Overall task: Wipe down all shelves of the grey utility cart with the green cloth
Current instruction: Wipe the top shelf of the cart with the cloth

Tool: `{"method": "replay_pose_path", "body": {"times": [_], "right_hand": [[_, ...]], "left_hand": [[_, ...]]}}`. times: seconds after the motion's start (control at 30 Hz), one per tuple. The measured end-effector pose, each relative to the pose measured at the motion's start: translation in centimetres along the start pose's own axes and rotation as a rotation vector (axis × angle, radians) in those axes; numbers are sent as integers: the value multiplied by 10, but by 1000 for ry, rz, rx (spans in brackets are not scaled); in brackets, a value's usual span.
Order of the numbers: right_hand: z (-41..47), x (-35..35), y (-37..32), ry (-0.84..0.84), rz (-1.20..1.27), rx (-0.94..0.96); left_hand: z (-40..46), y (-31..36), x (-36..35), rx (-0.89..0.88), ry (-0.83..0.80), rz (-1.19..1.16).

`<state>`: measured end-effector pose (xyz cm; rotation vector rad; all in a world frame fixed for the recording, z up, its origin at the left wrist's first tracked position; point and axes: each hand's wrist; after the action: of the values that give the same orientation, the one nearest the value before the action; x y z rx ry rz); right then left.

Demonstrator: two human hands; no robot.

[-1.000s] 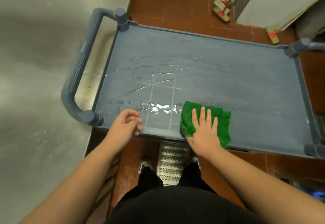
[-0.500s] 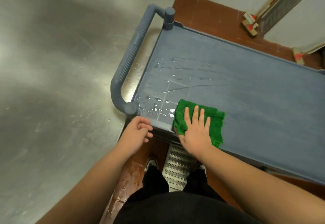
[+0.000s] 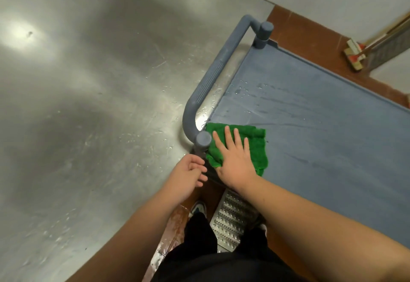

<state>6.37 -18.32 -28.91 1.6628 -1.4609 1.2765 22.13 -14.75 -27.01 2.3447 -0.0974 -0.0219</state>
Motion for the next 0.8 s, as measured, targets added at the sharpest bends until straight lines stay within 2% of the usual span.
{"method": "replay_pose_path", "body": {"times": [0.2, 0.33, 0.43, 0.53, 0.7, 0.77, 0.8], "right_hand": [[-2, 10, 24, 9, 208, 149], [-10, 17, 51, -14, 342, 272], [-22, 13, 57, 17, 289, 305], [-15, 11, 38, 86, 188, 203], [25, 25, 8, 232, 538, -153], [29, 24, 3, 247, 560, -204], [29, 24, 0, 226, 504, -171]], "left_hand": [[7, 7, -21, 23, -3, -50], [8, 4, -28, 49, -9, 21], [8, 1, -30, 76, -16, 17], [7, 3, -32, 76, 5, 52], [5, 9, -27, 57, -27, 109], [2, 11, -26, 61, -41, 87], [1, 11, -24, 67, -42, 55]]}}
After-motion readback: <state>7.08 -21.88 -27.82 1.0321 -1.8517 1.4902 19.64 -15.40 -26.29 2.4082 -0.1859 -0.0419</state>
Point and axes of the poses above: each hand's wrist, its own z-axis towards the middle knuckle, its own x-axis out of the back of the hand, y = z × x, and after that the axes turned 3 degrees about x, right-handed
